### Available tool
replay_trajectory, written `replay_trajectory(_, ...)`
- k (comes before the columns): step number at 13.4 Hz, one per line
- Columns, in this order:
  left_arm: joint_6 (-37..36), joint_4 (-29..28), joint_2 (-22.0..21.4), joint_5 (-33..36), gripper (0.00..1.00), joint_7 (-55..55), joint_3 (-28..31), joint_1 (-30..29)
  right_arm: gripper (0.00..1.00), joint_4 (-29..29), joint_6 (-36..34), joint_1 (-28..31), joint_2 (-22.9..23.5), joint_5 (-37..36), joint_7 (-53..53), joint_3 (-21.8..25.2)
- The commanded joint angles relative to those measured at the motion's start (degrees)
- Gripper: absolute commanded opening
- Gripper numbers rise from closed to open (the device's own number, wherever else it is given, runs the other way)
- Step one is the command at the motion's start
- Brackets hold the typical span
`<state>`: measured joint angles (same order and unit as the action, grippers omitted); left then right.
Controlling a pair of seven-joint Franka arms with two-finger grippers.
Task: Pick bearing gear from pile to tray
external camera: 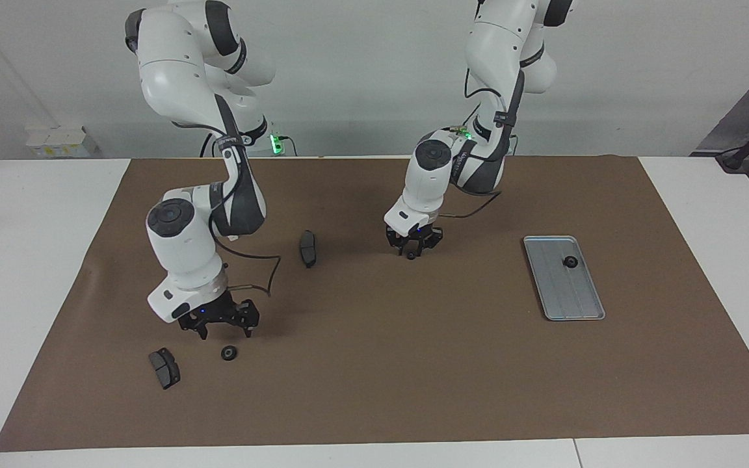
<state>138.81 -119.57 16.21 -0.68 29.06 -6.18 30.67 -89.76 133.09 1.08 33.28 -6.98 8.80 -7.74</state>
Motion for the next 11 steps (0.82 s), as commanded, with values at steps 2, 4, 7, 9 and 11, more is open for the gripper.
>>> replay_trajectory(2, 1.99, -2.07, -0.91, 1.30, 0.20, 1.08, 0.99, 1.06, 1.00, 3.28, 0.50, 0.33, 4.07, 0.30, -1.77, -0.53)
replay_trajectory(4, 1.29, -1.19, -0.83, 1.30, 0.09, 0.82, 0.99, 0.18, 0.86, 3.19, 1.82, 0.50, 3.99, 0.56, -1.68, -0.52)
replay_trajectory(7, -5.27, 6.08, 0.05, 1.38, 0.00, 0.21, 1.34, -3.67, 0.74, 2.75, 1.65, 0.76, 3.90, 0.39, -1.51, -0.44)
replay_trajectory(9, -9.25, 10.92, -0.21, 2.17, 0.00, -1.89, 1.17, -9.37, 0.74, 2.40, 2.26, 1.20, 3.90, 0.39, -1.59, -0.44)
replay_trajectory(11, -10.49, 12.17, -0.82, 1.65, 0.00, -7.06, 0.99, -15.00, 0.74, 2.49, 2.88, 1.38, 4.34, 0.38, -1.51, -0.44)
